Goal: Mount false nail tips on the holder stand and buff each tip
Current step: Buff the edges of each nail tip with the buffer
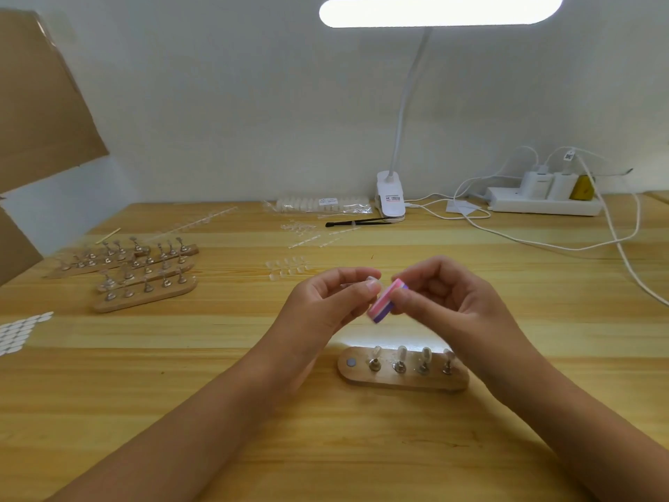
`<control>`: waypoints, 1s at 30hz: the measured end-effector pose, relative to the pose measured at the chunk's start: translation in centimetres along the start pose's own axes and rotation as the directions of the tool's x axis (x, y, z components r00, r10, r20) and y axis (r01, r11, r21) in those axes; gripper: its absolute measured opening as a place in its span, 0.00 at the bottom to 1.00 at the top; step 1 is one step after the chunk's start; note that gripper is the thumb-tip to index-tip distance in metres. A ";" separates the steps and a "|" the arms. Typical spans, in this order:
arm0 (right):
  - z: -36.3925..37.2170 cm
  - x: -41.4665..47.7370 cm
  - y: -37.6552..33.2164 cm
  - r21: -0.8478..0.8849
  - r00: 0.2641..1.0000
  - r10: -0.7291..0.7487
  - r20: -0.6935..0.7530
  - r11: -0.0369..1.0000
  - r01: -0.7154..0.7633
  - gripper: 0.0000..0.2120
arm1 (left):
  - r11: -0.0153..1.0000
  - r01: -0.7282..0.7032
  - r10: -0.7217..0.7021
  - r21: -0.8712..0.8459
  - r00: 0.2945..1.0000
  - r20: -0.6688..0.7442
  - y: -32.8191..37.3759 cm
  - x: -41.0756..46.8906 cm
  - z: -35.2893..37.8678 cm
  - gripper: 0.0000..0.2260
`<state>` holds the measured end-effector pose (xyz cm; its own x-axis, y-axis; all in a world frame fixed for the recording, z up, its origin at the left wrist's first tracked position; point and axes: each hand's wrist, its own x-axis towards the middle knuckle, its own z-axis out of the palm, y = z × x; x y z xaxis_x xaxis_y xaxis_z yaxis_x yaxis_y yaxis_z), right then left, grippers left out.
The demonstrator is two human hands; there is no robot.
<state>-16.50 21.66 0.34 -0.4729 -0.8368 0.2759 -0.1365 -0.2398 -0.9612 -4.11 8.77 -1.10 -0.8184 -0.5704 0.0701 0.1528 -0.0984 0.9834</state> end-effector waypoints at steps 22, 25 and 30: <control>-0.5 0.1 0.1 -0.074 0.998 0.024 0.059 0.997 -0.020 0.16 | 1.000 0.003 -0.002 -0.022 1.000 0.026 0.1 0.1 0.0 0.08; -0.3 0.3 0.2 -0.008 0.997 -0.027 -0.071 1.000 0.027 0.18 | 1.000 -0.007 0.007 -0.013 1.000 0.017 0.5 0.0 -0.1 0.13; -0.8 0.3 0.4 0.034 0.999 0.028 -0.019 0.999 -0.027 0.19 | 1.000 -0.005 0.005 -0.009 1.000 0.012 0.2 0.0 -0.1 0.12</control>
<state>-17.33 21.73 0.08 -0.4928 -0.8338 0.2487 -0.0934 -0.2335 -0.9679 -4.06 8.67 -0.86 -0.8243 -0.5609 0.0770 0.1614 -0.1026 0.9815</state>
